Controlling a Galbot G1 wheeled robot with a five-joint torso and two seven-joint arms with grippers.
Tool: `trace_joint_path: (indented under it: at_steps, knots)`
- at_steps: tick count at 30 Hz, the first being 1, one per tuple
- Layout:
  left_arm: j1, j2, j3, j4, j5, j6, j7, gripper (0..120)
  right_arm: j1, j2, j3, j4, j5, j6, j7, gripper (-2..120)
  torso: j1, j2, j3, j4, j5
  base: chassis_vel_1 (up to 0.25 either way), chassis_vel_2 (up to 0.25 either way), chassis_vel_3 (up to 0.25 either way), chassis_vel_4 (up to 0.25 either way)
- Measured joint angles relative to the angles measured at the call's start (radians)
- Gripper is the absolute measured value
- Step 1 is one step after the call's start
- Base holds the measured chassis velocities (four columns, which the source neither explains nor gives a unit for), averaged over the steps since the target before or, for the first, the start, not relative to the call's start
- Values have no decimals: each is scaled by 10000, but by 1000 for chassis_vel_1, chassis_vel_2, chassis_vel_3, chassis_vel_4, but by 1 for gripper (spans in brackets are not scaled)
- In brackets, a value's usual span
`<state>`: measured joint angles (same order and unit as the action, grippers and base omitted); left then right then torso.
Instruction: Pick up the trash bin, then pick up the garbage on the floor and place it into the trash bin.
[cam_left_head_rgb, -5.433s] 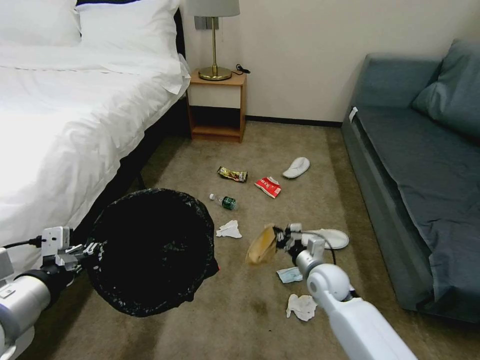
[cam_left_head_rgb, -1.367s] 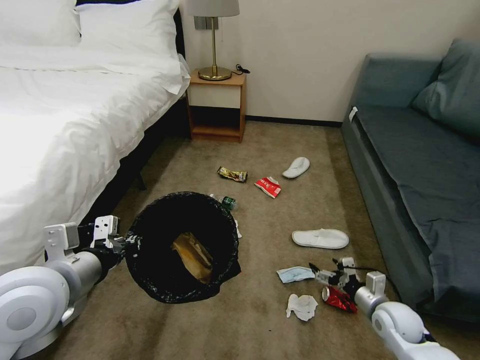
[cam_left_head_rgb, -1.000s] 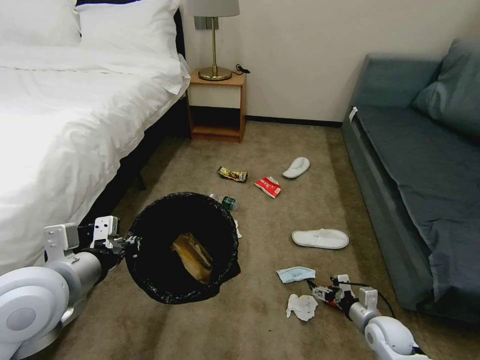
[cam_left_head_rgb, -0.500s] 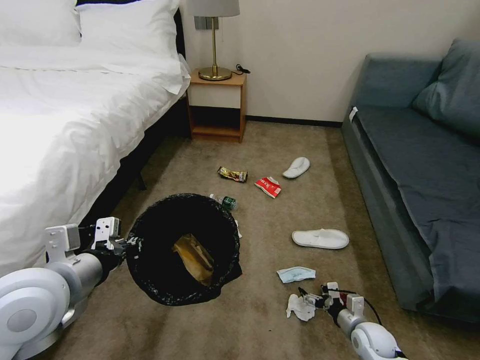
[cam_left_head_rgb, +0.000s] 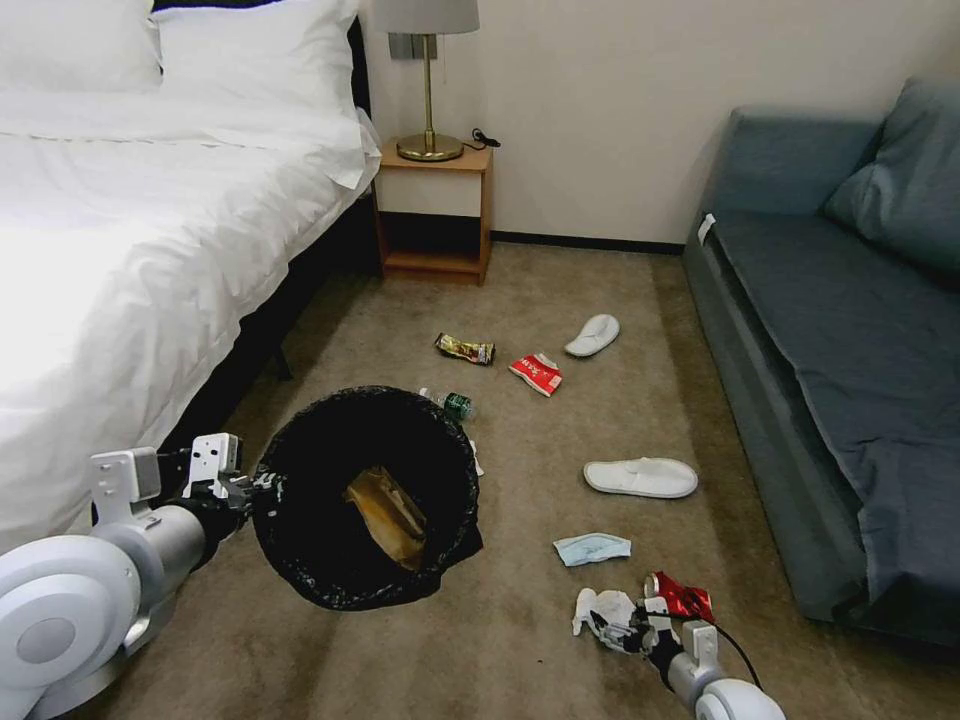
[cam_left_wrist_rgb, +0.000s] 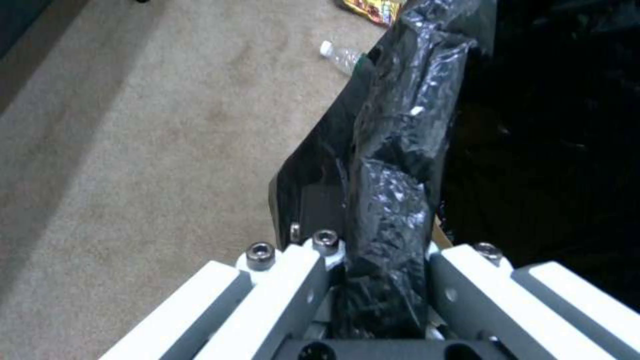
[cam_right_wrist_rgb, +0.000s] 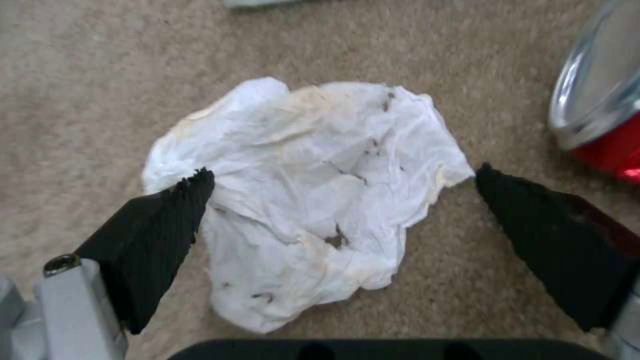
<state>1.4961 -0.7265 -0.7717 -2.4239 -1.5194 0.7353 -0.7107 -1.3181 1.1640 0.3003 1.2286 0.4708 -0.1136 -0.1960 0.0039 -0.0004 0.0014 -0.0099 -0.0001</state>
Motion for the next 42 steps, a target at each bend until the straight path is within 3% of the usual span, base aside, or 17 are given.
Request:
trace_joint_path:
  at_steps: [4, 13, 17, 23, 32, 35, 37, 42]
  knots:
    - [19, -7, 22, -1, 42, 0, 9, 2, 271, 151, -25, -483, -24, 164, -91, 99, -1, 1, -2, -1, -10, 0, 0, 0, 0]
    - [2, -67, 99, 77, 245, 0, 173, 2, 681, 471, -44, -1259, -226, 405, -118, 81, 0, 10, -5, -13, -24, 0, 0, 0, 0]
    - [-12, -68, 105, 125, 271, 0, 220, 2, 783, 585, -48, -1460, -392, 473, -95, 69, -1, 11, -4, -9, -19, 0, 0, 0, 0]
    - [-108, -57, 129, 230, 281, 0, 286, 2, 842, 741, -74, -1591, -650, 521, -78, 61, -1, 9, -3, -7, -22, 0, 0, 0, 0]
    - [-213, -58, 171, 347, 311, 1, 340, 2, 763, 797, -81, -1326, -873, 518, -68, 61, 0, 2, 3, 2, -3, 0, 0, 0, 0]
    - [-213, -72, 171, 351, 335, 1, 350, 2, 619, 732, -82, -1060, -932, 514, -69, 61, 1, 0, 4, 6, 20, 0, 0, 0, 0]
    - [-199, -70, 164, 339, 365, 1, 351, 2, 414, 644, -192, -687, -952, 472, -76, 54, 0, -2, 4, 14, 35, 0, 0, 0, 0]
    - [-157, -65, 128, 301, 370, 2, 350, 2, 198, 537, -218, -291, -982, 381, -29, 43, 0, -2, 5, 16, 32, 0, 0, 0, 0]
